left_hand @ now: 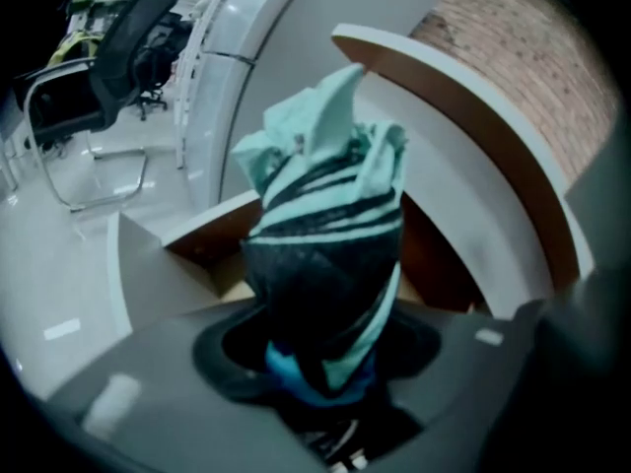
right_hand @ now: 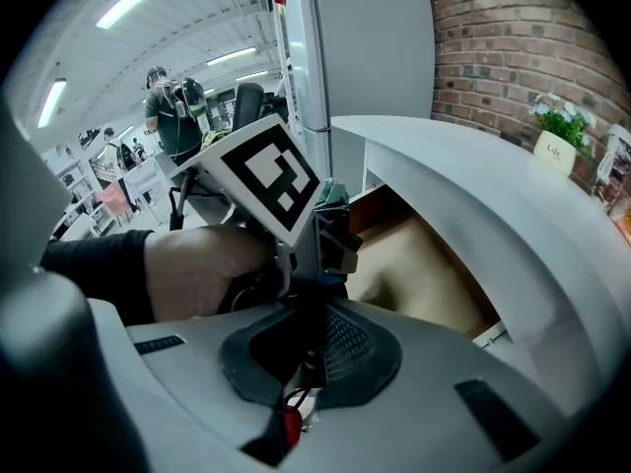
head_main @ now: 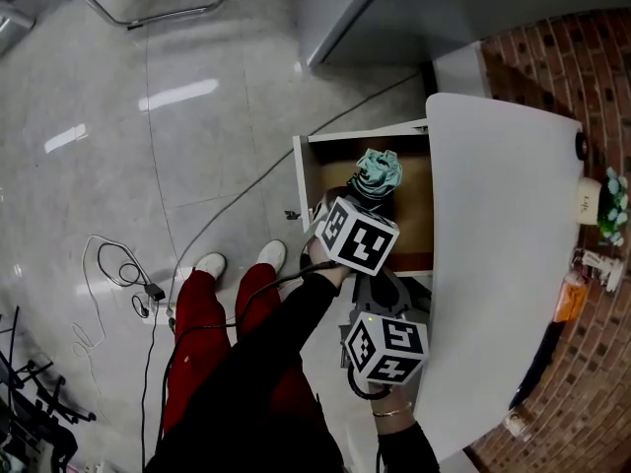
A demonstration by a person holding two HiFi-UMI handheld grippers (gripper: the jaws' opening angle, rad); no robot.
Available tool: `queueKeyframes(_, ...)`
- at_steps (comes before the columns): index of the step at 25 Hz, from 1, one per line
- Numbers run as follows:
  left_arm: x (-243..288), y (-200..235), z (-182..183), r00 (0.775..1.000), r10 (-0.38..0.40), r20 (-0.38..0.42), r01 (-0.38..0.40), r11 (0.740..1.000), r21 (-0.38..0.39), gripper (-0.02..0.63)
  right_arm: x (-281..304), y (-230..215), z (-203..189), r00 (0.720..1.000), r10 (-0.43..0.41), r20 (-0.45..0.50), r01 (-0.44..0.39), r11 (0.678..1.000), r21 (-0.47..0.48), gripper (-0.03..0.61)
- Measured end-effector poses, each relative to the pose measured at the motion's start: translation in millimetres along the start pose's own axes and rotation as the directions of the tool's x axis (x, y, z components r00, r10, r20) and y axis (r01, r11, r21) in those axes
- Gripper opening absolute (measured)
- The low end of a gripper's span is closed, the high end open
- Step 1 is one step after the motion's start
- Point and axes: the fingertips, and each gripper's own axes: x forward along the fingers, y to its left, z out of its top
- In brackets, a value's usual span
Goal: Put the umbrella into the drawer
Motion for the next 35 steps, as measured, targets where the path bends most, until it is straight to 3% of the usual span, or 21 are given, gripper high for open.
queueKeyframes(18,62,-9,-20,0.993,-0.053,-0.102,0.057,0.998,0.038,0.242,23,-23,-27,0.993,-0.029,-0.113,0.029,1.000,0.000,0.002)
queueKeyframes(35,91,6,-22,0.990,-0.055,-0.133,0.054,0.998,-0.006,0.261,33,-27,-42,0.986,-0.030,-0.161,0.033,0.999,0.013,0.002)
